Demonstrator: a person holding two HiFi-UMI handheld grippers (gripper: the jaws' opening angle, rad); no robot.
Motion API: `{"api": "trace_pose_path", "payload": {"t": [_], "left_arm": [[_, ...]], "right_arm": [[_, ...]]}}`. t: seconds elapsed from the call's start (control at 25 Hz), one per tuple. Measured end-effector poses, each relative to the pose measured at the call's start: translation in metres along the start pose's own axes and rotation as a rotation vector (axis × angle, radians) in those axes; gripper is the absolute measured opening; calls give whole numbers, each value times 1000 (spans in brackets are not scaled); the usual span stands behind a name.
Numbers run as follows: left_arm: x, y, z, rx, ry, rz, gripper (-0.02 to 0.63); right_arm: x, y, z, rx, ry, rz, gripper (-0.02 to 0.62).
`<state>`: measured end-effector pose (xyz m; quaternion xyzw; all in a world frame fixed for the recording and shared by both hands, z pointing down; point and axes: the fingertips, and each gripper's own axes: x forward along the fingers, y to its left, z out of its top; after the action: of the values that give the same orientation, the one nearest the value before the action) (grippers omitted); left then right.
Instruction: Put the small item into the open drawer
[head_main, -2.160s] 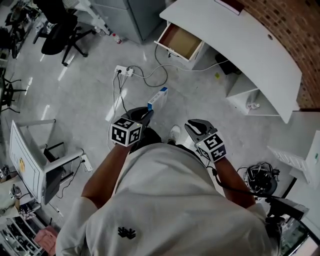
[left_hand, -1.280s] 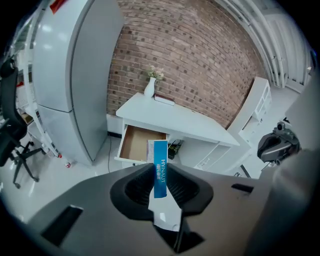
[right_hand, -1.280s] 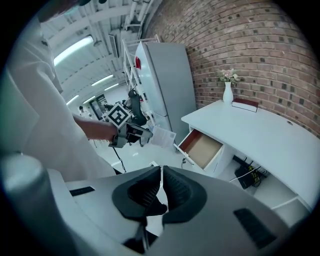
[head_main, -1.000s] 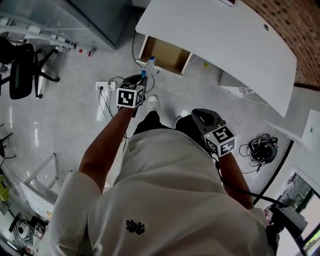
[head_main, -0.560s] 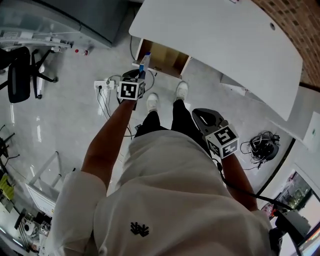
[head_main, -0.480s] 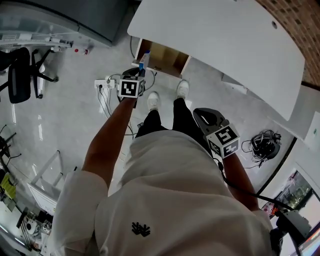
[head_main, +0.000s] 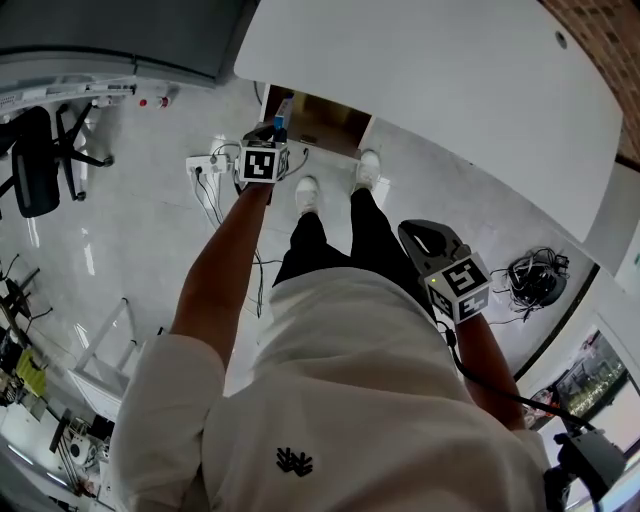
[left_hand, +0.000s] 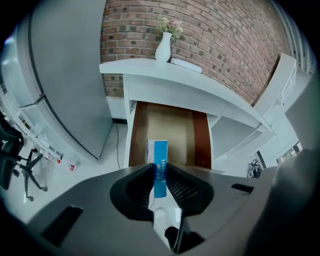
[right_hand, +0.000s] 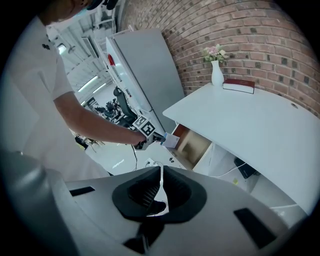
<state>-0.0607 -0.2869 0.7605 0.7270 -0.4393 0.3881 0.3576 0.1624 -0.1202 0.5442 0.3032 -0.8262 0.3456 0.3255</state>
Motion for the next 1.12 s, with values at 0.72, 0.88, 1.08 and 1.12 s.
{"api": "trace_pose_path", "payload": {"t": [0.72, 0.88, 1.08, 1.12], "left_arm": [[84, 15, -4, 36, 74, 10, 87], [92, 16, -5, 32, 91, 8, 89], [99, 15, -6, 27, 108, 11, 92], [100, 15, -6, 27, 110, 10, 92]], "right_arm": [[19, -50, 3, 45, 78, 22, 40], [21, -57, 4, 47, 83, 22, 40], [20, -62, 2, 52, 90, 22, 40], [20, -63, 1, 54, 92, 22, 40]]}}
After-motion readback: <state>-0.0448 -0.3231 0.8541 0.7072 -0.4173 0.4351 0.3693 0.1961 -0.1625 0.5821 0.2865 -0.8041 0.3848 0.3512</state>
